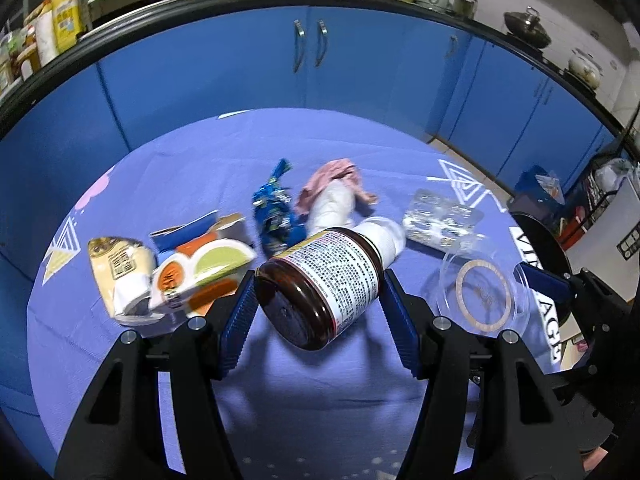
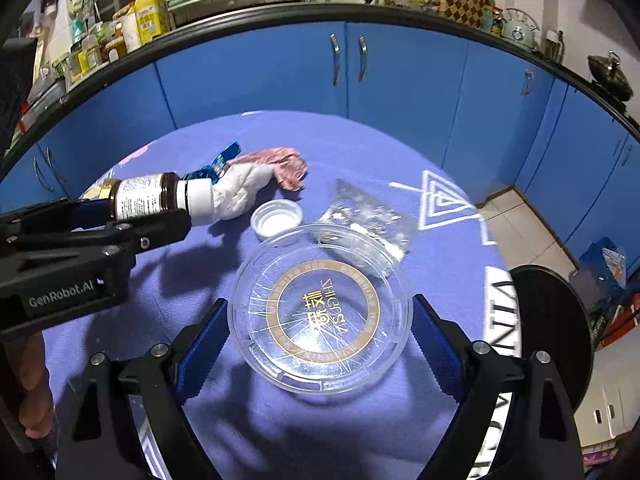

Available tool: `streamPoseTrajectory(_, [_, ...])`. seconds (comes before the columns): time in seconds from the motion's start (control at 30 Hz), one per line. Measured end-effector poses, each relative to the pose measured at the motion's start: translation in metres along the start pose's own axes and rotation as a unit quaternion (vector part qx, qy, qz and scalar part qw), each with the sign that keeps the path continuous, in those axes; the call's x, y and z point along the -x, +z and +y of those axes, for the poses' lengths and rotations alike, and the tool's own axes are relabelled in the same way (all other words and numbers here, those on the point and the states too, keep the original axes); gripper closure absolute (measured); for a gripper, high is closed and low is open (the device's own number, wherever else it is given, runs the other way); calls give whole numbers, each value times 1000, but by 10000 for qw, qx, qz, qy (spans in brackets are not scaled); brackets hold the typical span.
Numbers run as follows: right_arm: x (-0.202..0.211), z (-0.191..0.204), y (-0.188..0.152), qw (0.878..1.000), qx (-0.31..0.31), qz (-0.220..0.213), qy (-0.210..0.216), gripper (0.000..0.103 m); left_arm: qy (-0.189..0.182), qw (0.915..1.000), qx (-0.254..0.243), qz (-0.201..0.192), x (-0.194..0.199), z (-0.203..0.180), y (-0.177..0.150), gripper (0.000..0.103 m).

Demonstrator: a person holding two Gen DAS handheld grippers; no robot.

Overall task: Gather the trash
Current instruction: 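Carry the bottle and clear lid over the black bin and release both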

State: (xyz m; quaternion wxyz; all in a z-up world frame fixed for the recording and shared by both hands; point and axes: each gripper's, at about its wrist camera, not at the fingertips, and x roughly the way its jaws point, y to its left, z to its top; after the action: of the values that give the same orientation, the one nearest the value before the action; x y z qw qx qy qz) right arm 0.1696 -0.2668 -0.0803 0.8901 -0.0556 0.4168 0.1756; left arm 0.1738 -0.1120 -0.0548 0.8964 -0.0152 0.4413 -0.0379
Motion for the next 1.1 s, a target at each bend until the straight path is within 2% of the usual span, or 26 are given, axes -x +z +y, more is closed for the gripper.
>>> streamPoseTrajectory(0.17, [18, -20, -3, 9997, -127, -161, -154, 17, -71, 9998, -176, -30, 2, -23, 5, 41])
streamPoseTrajectory(0.47, [43, -74, -12, 9956, -379, -388, -759, 17, -201, 9977, -641, -89, 0, -79, 16, 41])
streamPoseTrajectory(0.87, [60, -155, -15, 9801, -767, -633, -1719, 16, -367, 9918, -1195, -273, -5, -157, 44, 41])
streamPoseTrajectory(1.1, [54, -181, -16, 9757, -979, -639, -1854, 9, -429, 9891, -1369, -336, -9, -188, 56, 41])
